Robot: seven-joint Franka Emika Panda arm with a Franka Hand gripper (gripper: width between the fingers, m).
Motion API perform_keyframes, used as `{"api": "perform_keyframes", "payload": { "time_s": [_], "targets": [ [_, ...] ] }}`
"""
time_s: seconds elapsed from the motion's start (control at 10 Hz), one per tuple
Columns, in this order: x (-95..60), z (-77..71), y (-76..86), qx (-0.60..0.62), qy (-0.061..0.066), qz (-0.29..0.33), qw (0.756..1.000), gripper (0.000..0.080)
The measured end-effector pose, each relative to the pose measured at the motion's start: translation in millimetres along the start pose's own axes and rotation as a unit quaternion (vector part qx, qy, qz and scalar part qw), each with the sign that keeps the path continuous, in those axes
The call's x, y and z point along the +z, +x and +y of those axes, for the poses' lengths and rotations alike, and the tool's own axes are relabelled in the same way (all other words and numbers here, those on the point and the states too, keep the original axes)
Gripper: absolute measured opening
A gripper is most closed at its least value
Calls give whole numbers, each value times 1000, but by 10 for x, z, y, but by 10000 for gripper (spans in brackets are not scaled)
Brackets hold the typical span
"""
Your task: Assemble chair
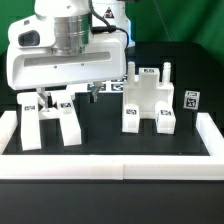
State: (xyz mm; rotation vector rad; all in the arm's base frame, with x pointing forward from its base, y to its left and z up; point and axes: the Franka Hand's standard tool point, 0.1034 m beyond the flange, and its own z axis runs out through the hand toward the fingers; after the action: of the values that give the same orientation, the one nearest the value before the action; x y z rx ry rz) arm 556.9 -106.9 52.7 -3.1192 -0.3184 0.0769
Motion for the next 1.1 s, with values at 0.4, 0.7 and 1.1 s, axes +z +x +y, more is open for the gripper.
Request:
{"api": "perform_keyframes", "payload": {
  "time_s": [0.4, 0.7, 1.1],
  "targets": [
    [246, 57, 81, -67, -17, 9, 998, 648],
    [285, 71, 92, -76, -17, 7, 997, 648],
    [307, 70, 83, -76, -17, 6, 997, 648]
  ]
}}
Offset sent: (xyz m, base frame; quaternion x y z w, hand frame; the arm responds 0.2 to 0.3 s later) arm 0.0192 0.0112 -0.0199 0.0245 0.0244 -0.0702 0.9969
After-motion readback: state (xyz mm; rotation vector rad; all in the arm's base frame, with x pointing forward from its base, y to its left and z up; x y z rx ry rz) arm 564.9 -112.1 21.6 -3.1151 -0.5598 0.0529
